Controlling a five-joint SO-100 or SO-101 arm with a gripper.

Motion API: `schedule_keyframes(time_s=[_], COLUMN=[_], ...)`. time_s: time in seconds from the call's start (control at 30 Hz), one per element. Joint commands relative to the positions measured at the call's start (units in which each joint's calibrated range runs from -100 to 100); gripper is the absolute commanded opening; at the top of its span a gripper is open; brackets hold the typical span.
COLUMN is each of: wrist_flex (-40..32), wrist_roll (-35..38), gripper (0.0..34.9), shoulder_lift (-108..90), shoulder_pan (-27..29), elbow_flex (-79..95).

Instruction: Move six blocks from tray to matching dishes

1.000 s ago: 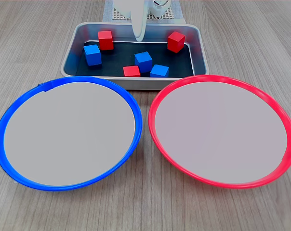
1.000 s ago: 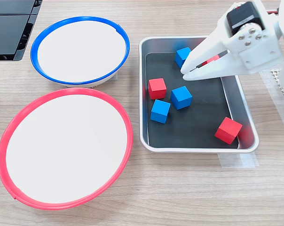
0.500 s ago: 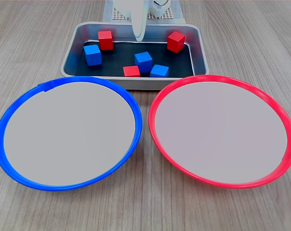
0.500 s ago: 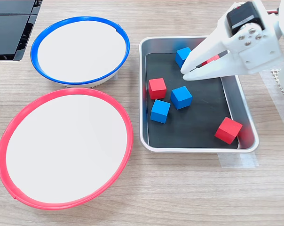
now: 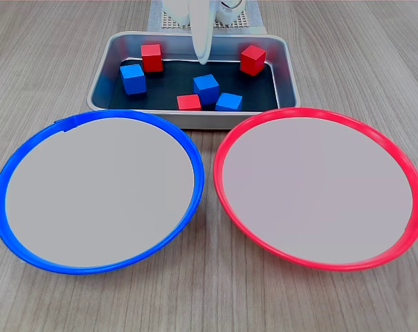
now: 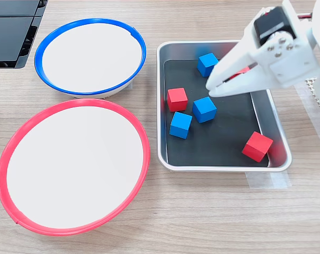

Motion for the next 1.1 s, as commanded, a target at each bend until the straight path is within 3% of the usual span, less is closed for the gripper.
schedule_keyframes(time_s=[0.0,0.13,0.17,0.23,0.37,0.67,0.8,1.03,1.07], wrist_flex=[6.1,15.9,17.3,19.1,15.4,5.9,4.1,-2.5,-4.3], wrist_roll=[4.2,11.9,13.5,18.0,25.5,32.4,37.5,41.4,42.5], gripper=[0.2,0.4,2.2,9.1,18.5,19.5,17.4,16.7,15.1], shoulder_lift=[16.1,34.4,37.3,43.4,50.7,60.6,62.8,64.7,65.2], shoulder_pan=[4.1,11.4,12.8,17.1,22.7,23.6,24.0,25.2,25.4], elbow_flex=[-16.8,-35.6,-38.1,-42.2,-42.6,-40.2,-39.1,-34.9,-34.0])
